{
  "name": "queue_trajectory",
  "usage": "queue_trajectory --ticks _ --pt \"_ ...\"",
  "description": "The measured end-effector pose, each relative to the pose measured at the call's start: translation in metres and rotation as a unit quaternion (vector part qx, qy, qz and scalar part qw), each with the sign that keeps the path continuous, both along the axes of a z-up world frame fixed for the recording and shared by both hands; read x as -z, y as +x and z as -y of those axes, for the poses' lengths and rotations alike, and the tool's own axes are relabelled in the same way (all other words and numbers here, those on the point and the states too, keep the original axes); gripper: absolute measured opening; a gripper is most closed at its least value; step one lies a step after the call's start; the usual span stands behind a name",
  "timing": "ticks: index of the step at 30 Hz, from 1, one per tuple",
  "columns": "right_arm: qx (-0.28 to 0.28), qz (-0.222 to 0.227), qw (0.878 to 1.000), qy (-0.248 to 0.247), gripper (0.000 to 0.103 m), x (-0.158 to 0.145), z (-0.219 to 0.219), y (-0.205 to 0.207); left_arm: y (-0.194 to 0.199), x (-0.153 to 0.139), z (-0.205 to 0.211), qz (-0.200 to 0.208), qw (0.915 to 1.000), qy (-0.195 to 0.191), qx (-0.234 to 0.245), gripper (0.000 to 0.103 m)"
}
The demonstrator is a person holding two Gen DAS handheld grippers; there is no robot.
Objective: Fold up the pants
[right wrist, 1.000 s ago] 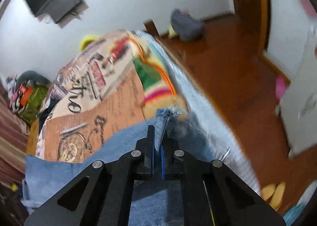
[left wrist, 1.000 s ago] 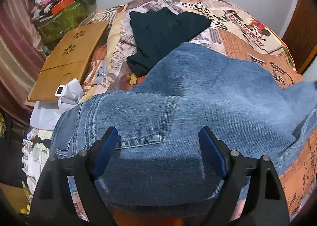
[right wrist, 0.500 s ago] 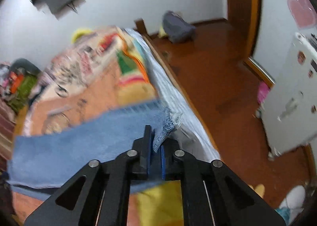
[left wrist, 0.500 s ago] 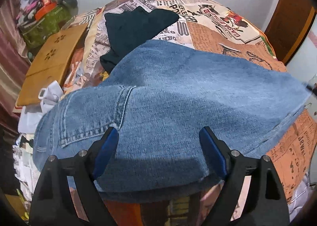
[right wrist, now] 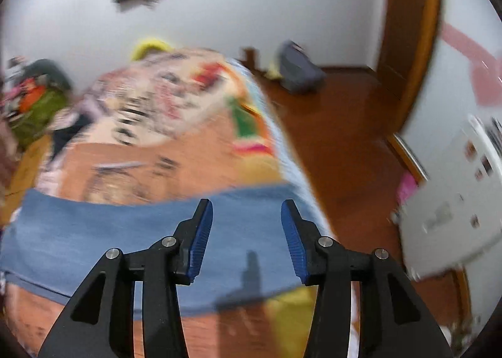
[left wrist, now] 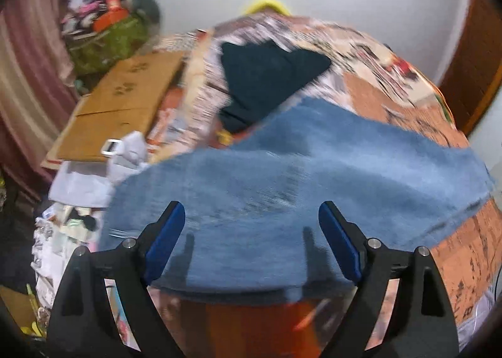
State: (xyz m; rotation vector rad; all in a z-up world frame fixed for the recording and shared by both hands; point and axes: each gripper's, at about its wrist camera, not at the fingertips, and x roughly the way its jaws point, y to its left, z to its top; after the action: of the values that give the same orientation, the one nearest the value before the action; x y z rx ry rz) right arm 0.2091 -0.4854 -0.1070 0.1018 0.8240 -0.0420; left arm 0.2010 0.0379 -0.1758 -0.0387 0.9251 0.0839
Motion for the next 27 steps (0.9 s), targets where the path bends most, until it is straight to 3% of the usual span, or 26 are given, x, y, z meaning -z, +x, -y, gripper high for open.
queue_trajectory --ticks 8,11,16,18,21,24,27 --pt "-0.167 0.027 0.985 0.037 0.046 -0.016 -0.14 0.036 0.008 -0.009 -0.106 0.011 0.9954 -0.018 -0.093 0.088" --pt "-0.217 0.018 0.975 0.039 0.046 -0.006 -0.19 0.053 0.017 0.003 -0.143 -0.002 0.9922 -0.023 -0.123 0.088" --pt "-0.291 -0.013 0.955 0.048 0.046 0.02 -0.265 0.081 0.035 0.045 -0.181 -0.037 0.9879 0.007 -0.151 0.088" --pt "-0.317 -0.028 0.947 0.049 0.046 0.029 -0.292 0.09 0.043 0.066 -0.192 -0.061 0.9865 -0.011 -0.152 0.088" --pt "-0.347 -0.051 0.935 0.045 0.046 0.046 -0.331 0.106 0.054 0.101 -0.204 -0.098 0.9817 -0.074 -0.146 0.082" --pt "-0.363 -0.08 0.927 0.052 0.046 0.066 -0.361 0.127 0.059 0.115 -0.199 -0.108 0.9801 -0.11 -0.125 0.077" --pt "-0.365 -0.105 0.923 0.065 0.046 0.081 -0.38 0.144 0.062 0.12 -0.194 -0.105 0.9794 -0.141 -0.099 0.054"
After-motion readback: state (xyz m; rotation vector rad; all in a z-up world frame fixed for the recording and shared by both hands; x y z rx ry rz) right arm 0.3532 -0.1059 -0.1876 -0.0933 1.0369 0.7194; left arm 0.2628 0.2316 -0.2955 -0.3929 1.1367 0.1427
